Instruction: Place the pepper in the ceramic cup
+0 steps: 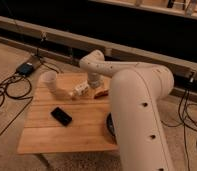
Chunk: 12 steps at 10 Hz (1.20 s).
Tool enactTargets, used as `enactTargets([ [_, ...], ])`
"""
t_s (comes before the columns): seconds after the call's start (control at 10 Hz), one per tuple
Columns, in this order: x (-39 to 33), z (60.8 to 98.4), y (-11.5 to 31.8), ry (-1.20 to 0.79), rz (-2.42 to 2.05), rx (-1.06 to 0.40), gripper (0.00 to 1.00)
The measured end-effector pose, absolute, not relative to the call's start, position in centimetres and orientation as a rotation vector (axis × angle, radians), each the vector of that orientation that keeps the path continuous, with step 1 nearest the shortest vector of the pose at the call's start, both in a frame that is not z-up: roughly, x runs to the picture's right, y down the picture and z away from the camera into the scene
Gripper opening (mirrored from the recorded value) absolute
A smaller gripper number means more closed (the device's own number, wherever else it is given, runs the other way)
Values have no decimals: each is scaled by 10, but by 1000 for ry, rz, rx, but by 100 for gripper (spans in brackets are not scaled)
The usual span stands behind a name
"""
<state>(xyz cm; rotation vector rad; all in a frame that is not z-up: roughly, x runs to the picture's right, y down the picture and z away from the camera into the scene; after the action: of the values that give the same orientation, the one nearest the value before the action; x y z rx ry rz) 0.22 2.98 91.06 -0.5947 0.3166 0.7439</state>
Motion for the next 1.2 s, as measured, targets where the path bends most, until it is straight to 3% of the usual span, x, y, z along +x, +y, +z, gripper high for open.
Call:
enactTargets([
  [0.5,6,907,32,253,605,-688,65],
  [1.2,13,921,28,237,435,-667,65],
])
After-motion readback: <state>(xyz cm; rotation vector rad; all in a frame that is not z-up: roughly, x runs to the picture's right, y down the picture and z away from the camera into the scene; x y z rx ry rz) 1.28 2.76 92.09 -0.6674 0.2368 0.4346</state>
